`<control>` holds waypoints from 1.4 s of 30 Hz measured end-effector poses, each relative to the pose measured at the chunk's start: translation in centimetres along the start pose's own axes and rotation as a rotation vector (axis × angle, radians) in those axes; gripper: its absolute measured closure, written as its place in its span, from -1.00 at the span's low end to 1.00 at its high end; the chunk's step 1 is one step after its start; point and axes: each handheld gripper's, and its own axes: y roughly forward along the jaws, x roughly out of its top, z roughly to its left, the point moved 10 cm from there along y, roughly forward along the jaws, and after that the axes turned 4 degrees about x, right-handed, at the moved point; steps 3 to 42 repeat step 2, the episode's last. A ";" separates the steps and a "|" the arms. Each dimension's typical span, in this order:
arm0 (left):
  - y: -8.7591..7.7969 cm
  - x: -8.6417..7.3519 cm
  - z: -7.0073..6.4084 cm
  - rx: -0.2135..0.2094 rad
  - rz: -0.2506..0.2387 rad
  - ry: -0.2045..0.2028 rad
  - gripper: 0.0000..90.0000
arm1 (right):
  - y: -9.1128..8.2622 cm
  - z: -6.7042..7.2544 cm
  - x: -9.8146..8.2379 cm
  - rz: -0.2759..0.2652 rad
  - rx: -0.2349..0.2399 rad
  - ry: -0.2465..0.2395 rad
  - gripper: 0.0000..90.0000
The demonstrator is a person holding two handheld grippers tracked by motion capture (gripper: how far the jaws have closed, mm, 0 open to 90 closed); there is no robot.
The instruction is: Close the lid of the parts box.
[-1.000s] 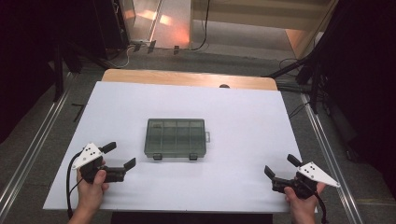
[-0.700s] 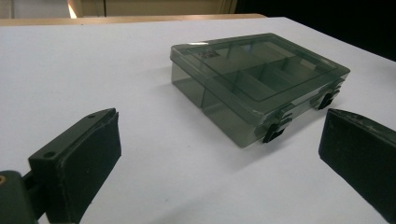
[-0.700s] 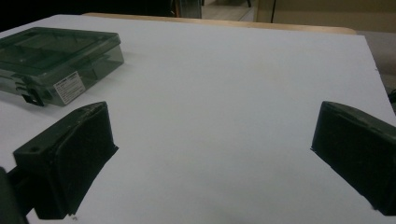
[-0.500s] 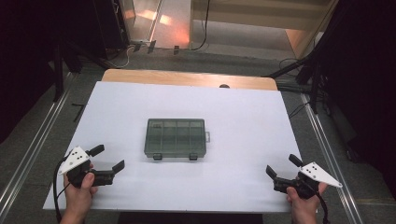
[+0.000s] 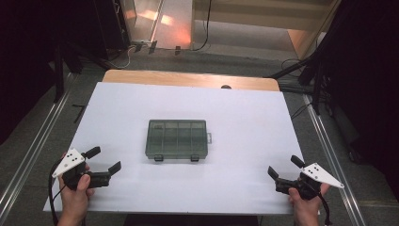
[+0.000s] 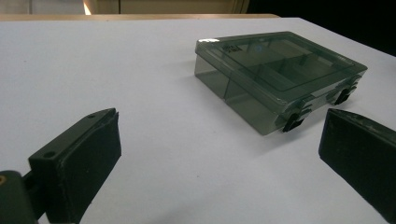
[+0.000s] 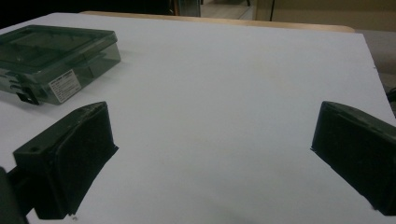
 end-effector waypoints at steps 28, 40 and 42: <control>0.1 -0.1 0.0 0.001 0.006 0.000 -1.00 | 0.0 -0.1 0.0 0.000 -0.001 0.002 -1.00; 0.1 -0.1 0.0 0.001 0.006 0.000 -1.00 | 0.0 -0.1 0.0 0.000 -0.001 0.002 -1.00; 0.1 -0.1 0.0 0.001 0.006 0.000 -1.00 | 0.0 -0.1 0.0 0.000 -0.001 0.002 -1.00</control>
